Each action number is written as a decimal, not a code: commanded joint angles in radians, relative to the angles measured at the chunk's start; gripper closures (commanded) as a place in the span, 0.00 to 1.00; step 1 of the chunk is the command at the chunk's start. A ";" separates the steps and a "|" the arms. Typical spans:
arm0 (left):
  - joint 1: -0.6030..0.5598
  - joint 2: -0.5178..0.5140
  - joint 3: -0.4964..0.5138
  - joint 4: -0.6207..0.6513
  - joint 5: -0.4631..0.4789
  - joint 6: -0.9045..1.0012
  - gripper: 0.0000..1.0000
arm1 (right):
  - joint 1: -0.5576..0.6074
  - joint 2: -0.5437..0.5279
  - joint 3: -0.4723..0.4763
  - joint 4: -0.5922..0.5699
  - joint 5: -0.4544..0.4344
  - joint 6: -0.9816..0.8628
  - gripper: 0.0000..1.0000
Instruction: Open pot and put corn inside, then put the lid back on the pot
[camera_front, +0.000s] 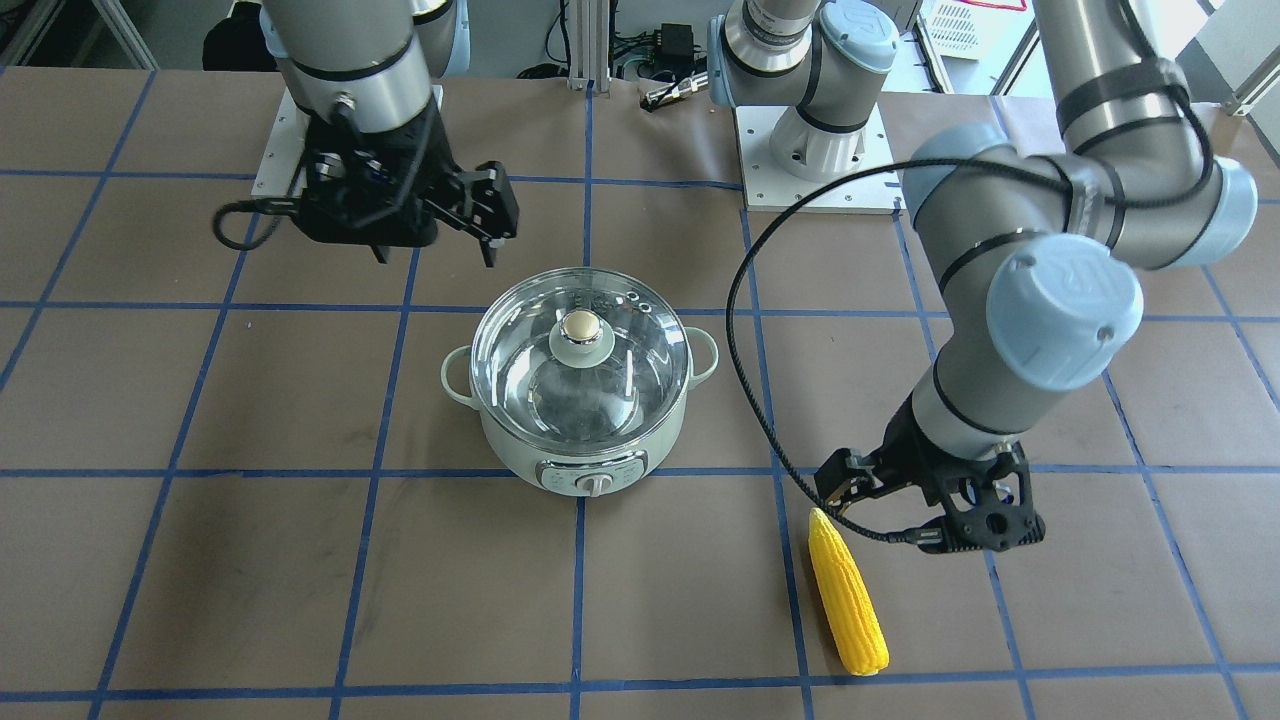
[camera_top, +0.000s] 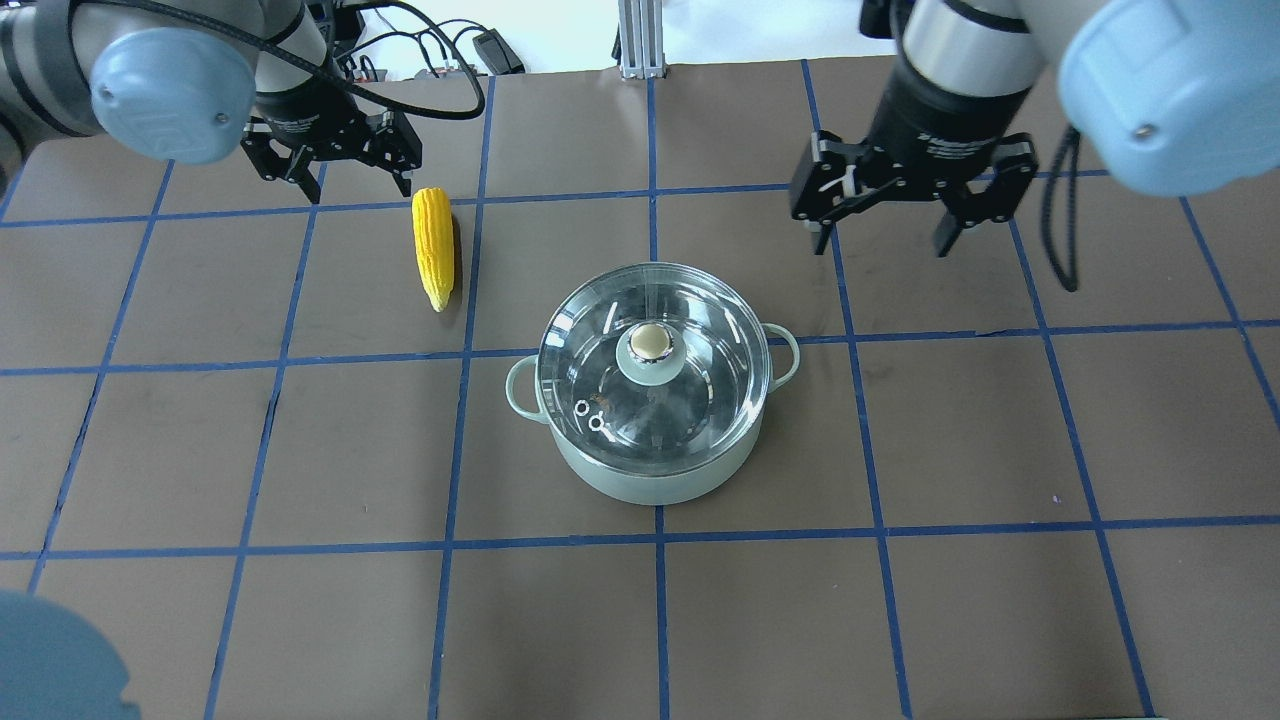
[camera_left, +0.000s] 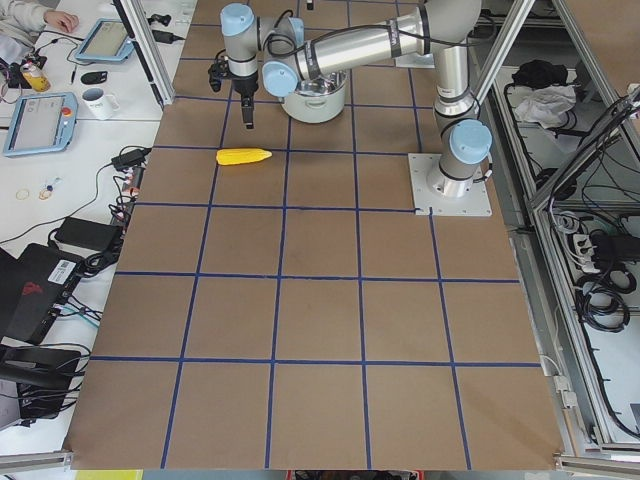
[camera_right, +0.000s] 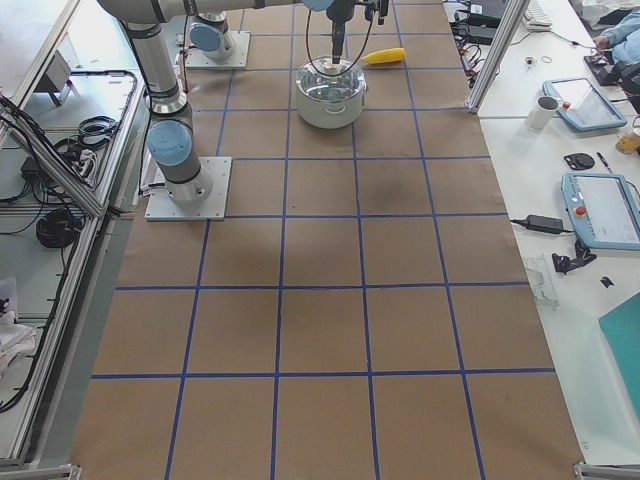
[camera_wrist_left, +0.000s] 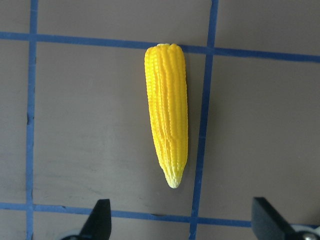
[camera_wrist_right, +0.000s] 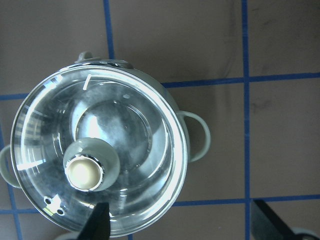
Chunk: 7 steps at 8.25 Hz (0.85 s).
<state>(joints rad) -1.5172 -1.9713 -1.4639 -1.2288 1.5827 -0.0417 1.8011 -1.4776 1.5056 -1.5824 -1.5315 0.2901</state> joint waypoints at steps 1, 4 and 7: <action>0.000 -0.156 -0.007 0.179 -0.018 0.006 0.00 | 0.128 0.118 -0.004 -0.161 0.004 0.124 0.00; 0.002 -0.213 0.004 0.183 -0.015 0.003 0.00 | 0.162 0.167 0.036 -0.217 0.004 0.144 0.00; 0.006 -0.263 0.008 0.224 -0.007 0.011 0.00 | 0.176 0.169 0.111 -0.263 0.005 0.144 0.00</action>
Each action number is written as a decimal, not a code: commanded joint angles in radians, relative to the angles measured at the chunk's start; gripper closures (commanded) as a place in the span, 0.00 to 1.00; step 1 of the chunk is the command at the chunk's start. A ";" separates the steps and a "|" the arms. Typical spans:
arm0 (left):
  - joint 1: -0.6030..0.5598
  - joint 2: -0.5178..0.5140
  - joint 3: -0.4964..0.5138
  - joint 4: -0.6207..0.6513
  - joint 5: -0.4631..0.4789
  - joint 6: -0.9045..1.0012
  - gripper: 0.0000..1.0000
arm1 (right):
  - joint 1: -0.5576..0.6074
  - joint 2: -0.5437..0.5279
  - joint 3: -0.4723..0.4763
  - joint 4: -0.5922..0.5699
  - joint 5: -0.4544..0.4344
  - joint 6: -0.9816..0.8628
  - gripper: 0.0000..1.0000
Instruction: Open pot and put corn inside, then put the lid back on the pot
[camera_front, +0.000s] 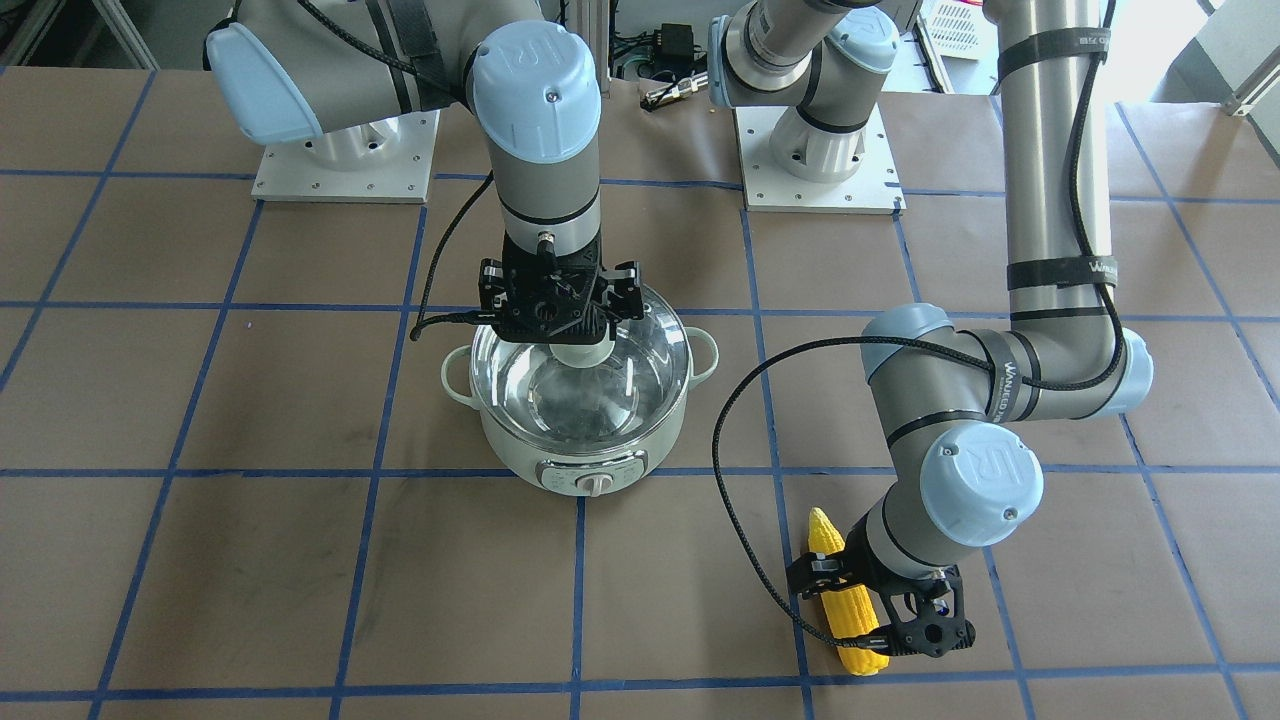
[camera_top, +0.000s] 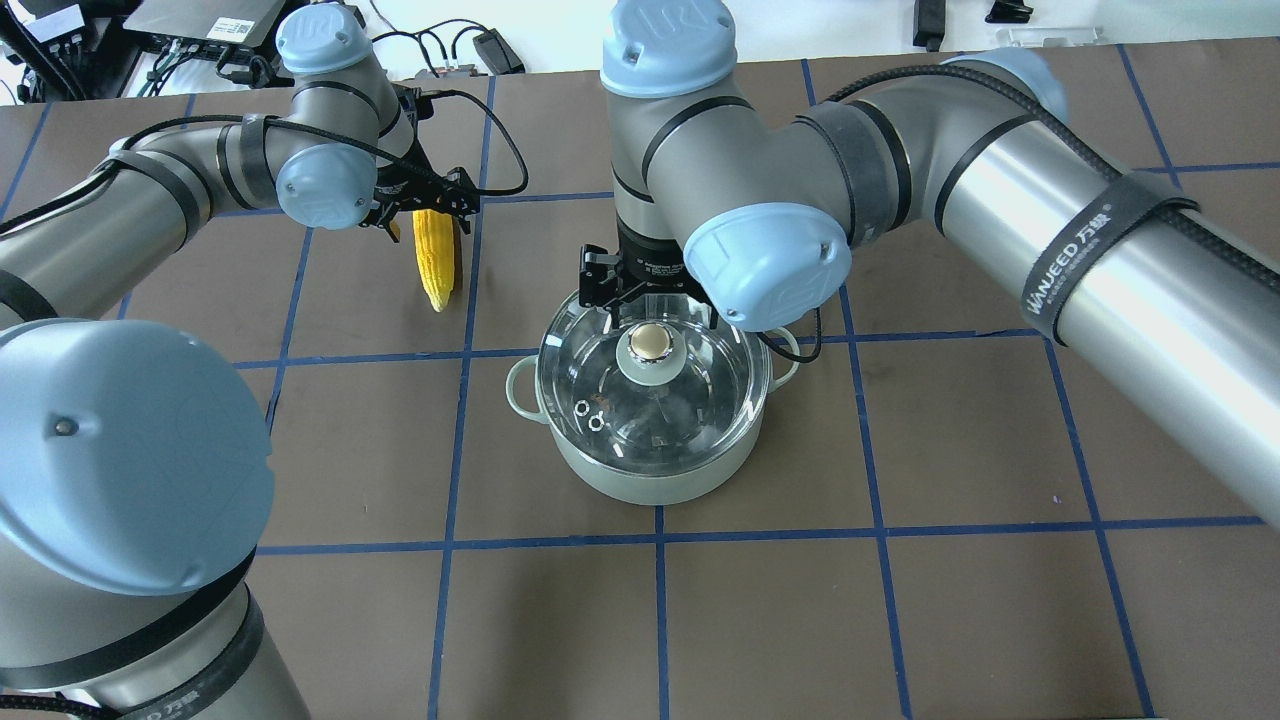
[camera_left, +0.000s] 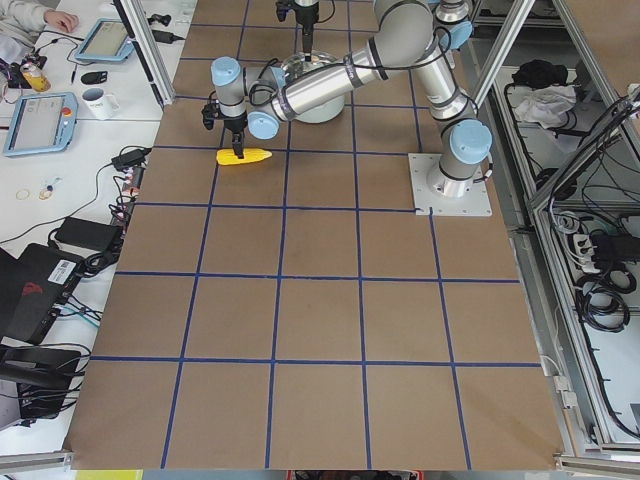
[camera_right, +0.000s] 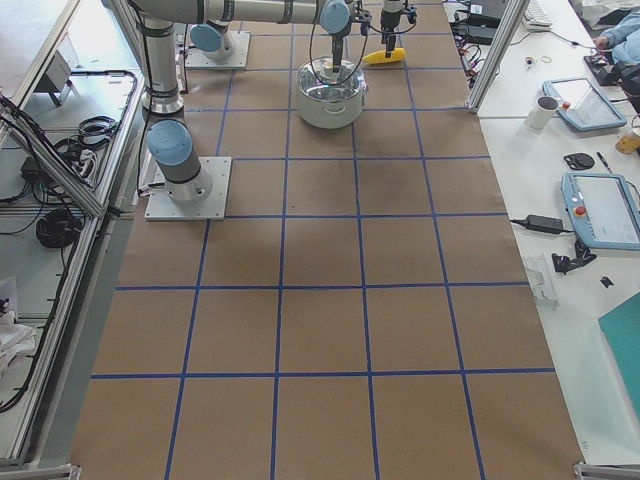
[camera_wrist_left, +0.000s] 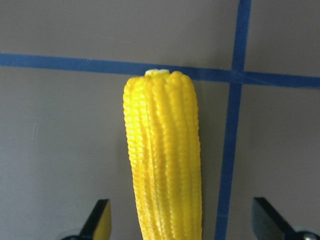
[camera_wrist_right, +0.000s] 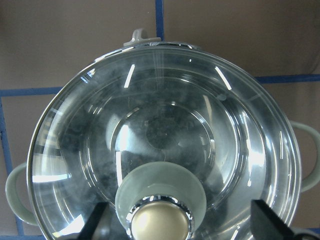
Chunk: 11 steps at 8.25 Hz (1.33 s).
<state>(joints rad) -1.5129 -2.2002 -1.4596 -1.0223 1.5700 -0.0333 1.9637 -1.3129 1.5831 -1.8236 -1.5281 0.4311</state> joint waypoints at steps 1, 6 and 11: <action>0.003 -0.047 0.005 0.018 0.007 0.001 0.00 | 0.023 0.006 0.034 -0.025 0.002 0.003 0.00; 0.005 -0.058 0.010 0.018 0.005 -0.007 1.00 | 0.024 0.012 0.034 -0.026 0.002 -0.009 0.30; 0.005 0.085 0.036 -0.137 0.101 -0.008 1.00 | 0.024 0.014 0.026 -0.023 0.003 -0.015 0.59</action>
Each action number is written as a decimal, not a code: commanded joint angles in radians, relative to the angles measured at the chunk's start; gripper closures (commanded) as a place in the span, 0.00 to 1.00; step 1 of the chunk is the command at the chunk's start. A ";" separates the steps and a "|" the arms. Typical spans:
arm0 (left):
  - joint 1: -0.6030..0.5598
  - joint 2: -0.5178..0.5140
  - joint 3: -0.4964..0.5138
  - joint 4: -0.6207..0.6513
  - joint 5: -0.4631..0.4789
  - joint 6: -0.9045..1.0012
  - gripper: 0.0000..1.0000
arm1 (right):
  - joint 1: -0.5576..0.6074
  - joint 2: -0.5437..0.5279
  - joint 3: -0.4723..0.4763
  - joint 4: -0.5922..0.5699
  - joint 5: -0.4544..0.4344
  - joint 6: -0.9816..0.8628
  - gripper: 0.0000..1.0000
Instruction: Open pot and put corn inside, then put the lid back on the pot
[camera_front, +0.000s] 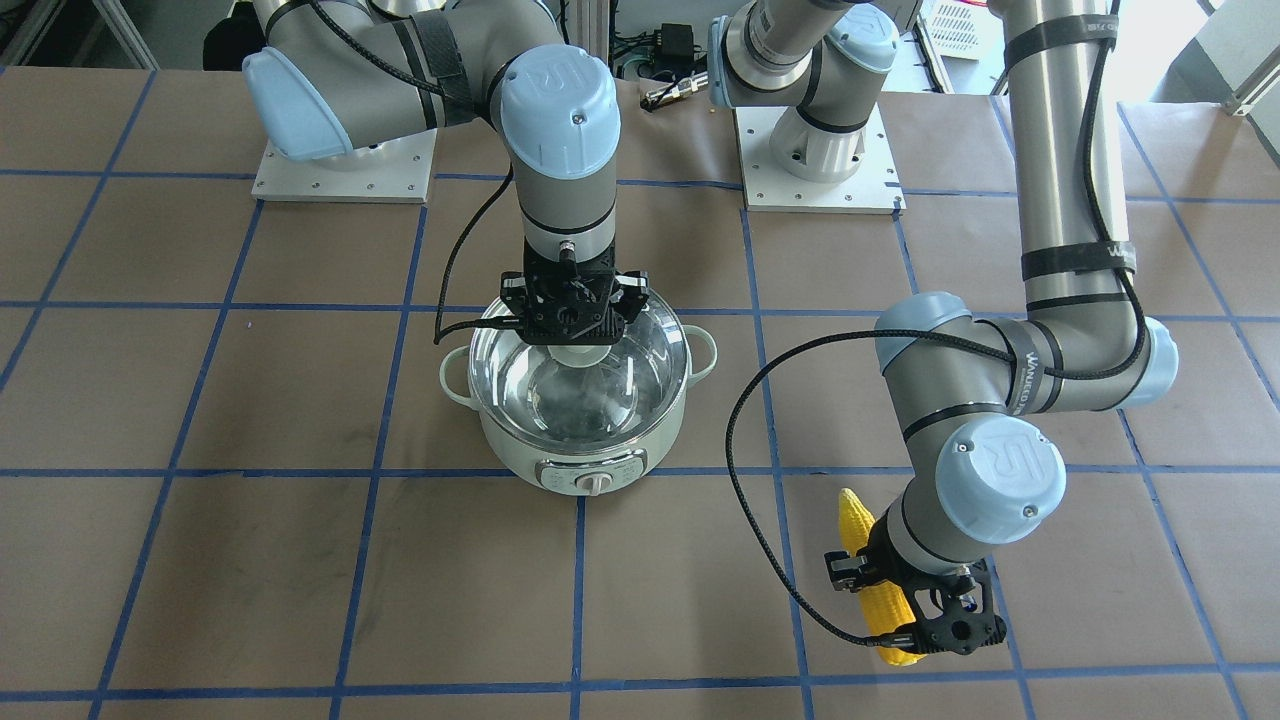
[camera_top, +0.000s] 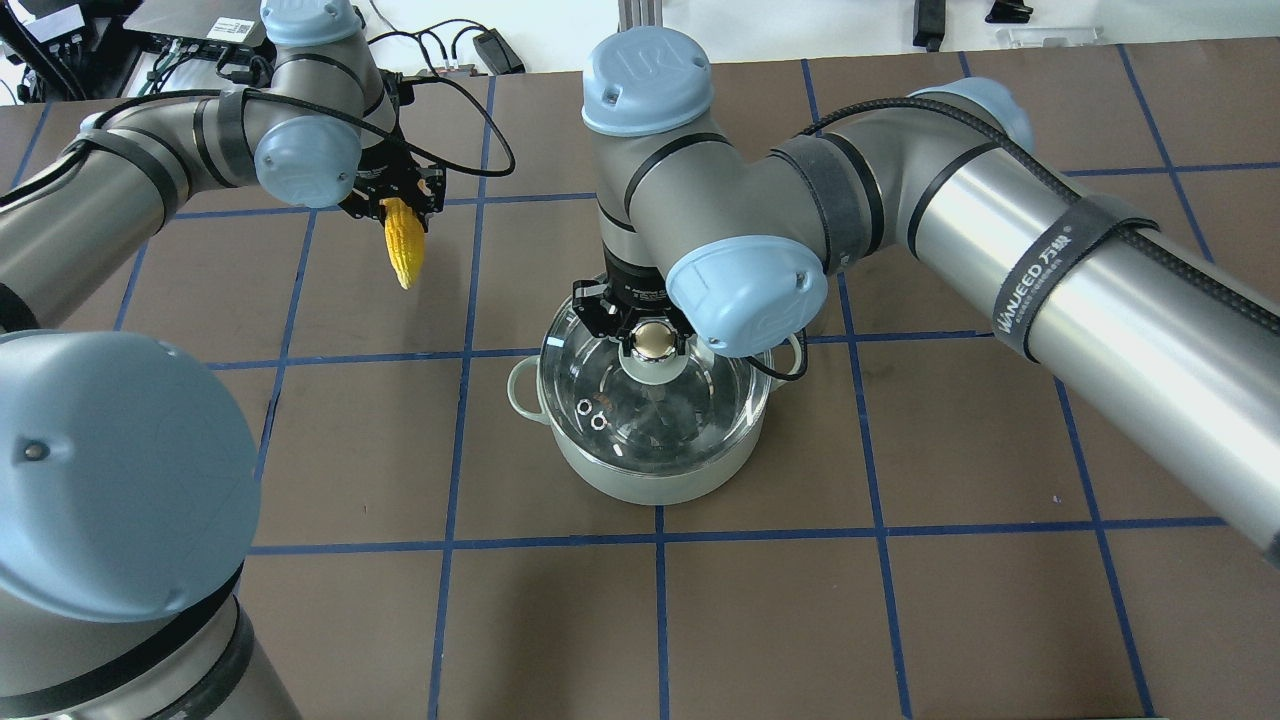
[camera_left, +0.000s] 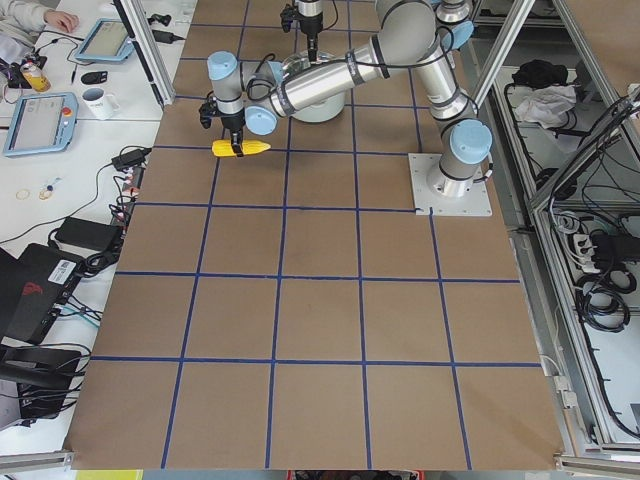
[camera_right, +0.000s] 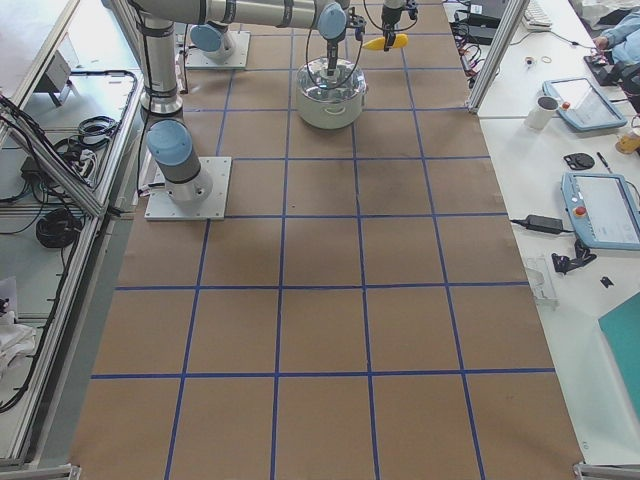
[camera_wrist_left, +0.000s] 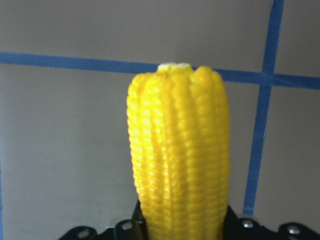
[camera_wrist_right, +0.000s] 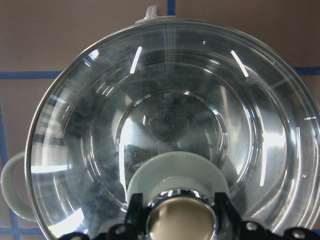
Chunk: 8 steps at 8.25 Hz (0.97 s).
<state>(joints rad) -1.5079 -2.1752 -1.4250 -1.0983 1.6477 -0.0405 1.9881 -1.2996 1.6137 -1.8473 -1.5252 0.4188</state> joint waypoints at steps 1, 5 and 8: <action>-0.002 0.095 0.000 -0.107 0.021 -0.012 1.00 | 0.000 -0.003 -0.012 0.000 -0.001 -0.005 0.60; -0.058 0.238 -0.006 -0.253 -0.054 -0.071 1.00 | -0.057 -0.084 -0.054 0.121 -0.004 -0.089 0.63; -0.199 0.271 -0.008 -0.256 -0.060 -0.217 1.00 | -0.275 -0.222 -0.070 0.288 0.028 -0.315 0.86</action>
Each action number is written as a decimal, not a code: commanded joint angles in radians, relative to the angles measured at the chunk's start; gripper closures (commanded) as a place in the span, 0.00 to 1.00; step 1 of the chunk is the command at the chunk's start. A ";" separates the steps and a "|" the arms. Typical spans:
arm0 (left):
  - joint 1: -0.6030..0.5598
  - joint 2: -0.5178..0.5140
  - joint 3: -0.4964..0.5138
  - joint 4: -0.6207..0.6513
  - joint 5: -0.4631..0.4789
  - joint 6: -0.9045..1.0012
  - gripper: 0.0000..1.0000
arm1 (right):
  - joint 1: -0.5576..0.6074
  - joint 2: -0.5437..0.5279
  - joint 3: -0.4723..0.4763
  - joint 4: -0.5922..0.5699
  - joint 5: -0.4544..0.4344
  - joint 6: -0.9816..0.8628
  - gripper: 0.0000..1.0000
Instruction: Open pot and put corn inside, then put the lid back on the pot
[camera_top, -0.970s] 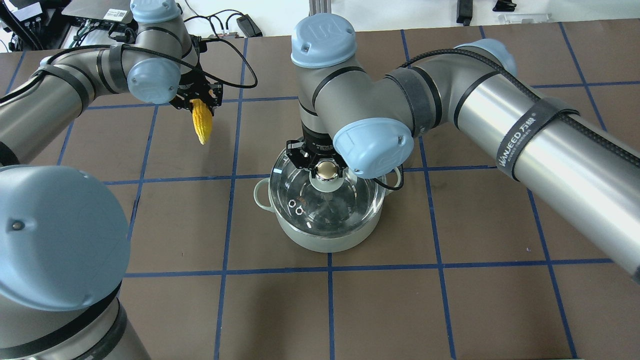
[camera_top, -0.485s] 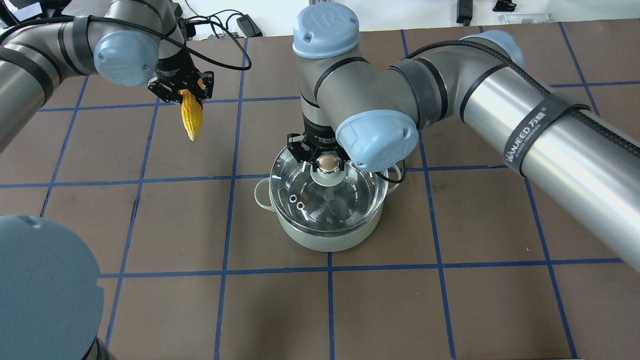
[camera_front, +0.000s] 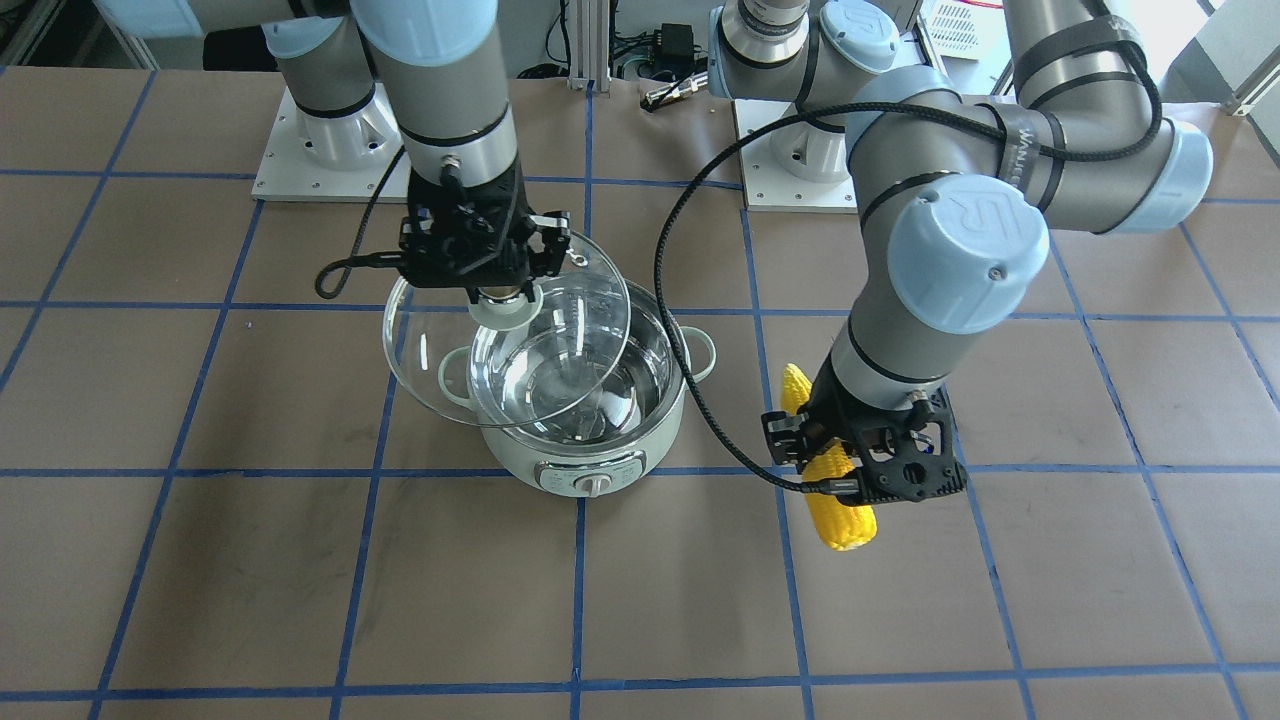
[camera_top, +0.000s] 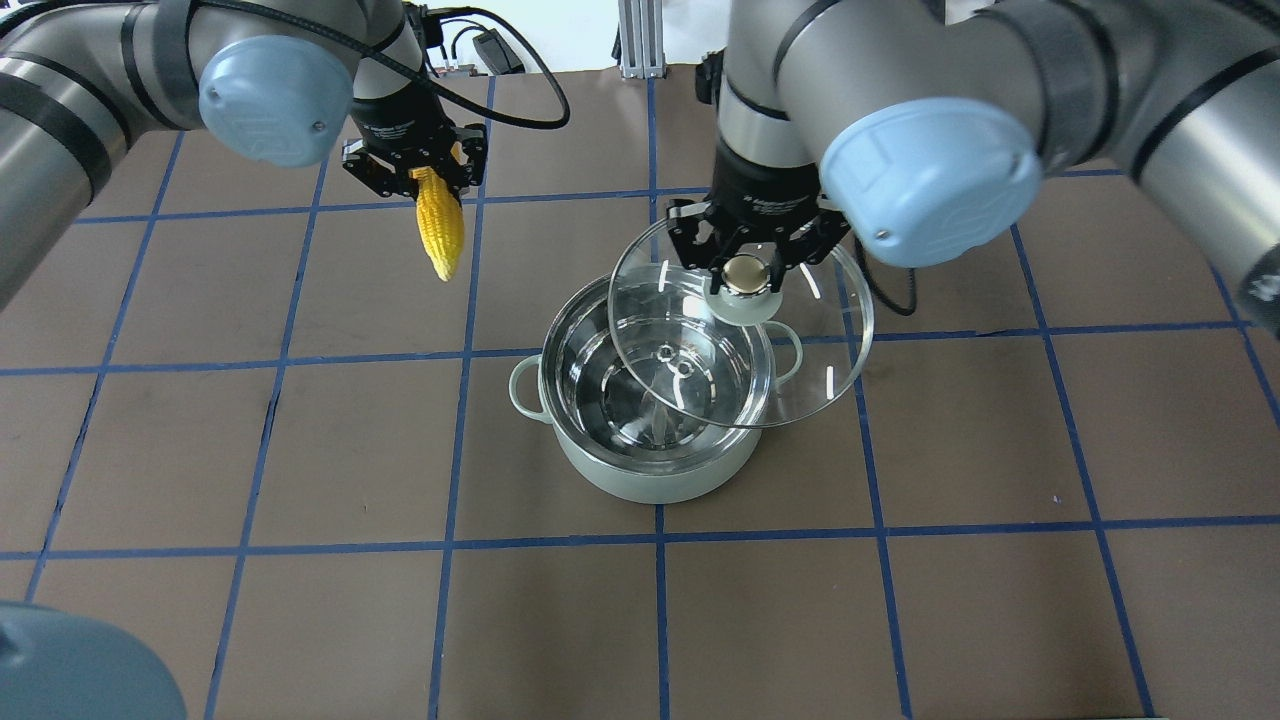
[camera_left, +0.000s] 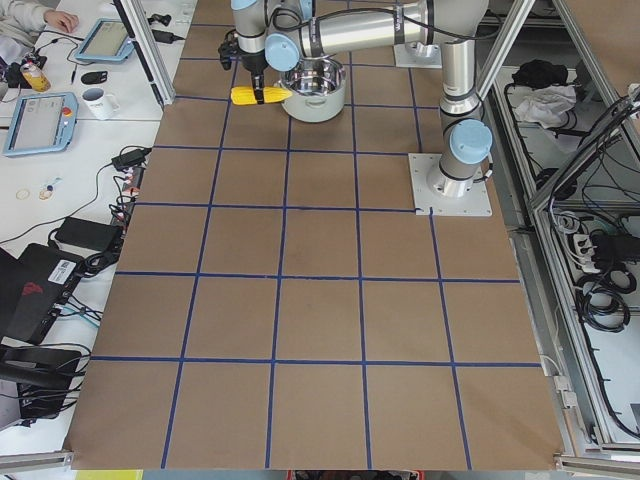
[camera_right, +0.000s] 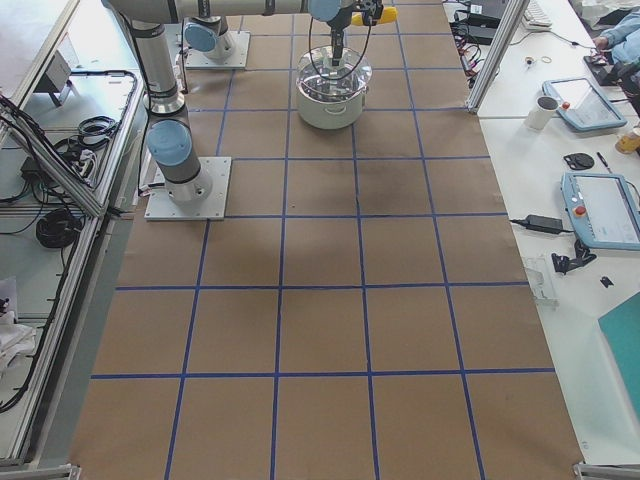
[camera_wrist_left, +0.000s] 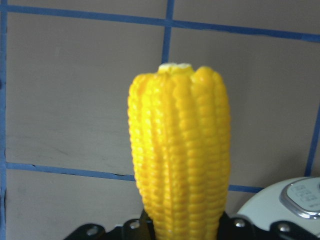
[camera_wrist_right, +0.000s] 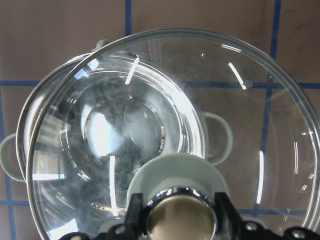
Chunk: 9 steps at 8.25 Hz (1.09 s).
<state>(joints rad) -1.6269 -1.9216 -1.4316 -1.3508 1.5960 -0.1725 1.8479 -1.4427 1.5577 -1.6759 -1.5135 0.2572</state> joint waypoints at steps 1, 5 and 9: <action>-0.128 0.019 -0.003 -0.004 -0.010 -0.091 1.00 | -0.200 -0.100 -0.028 0.167 0.012 -0.212 0.94; -0.284 0.006 -0.045 0.008 -0.051 -0.147 1.00 | -0.305 -0.140 -0.039 0.229 -0.034 -0.305 1.00; -0.314 -0.008 -0.131 0.013 -0.054 -0.147 1.00 | -0.305 -0.145 -0.037 0.234 -0.036 -0.334 1.00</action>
<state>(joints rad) -1.9291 -1.9244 -1.5318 -1.3435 1.5441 -0.3177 1.5440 -1.5854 1.5196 -1.4448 -1.5469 -0.0605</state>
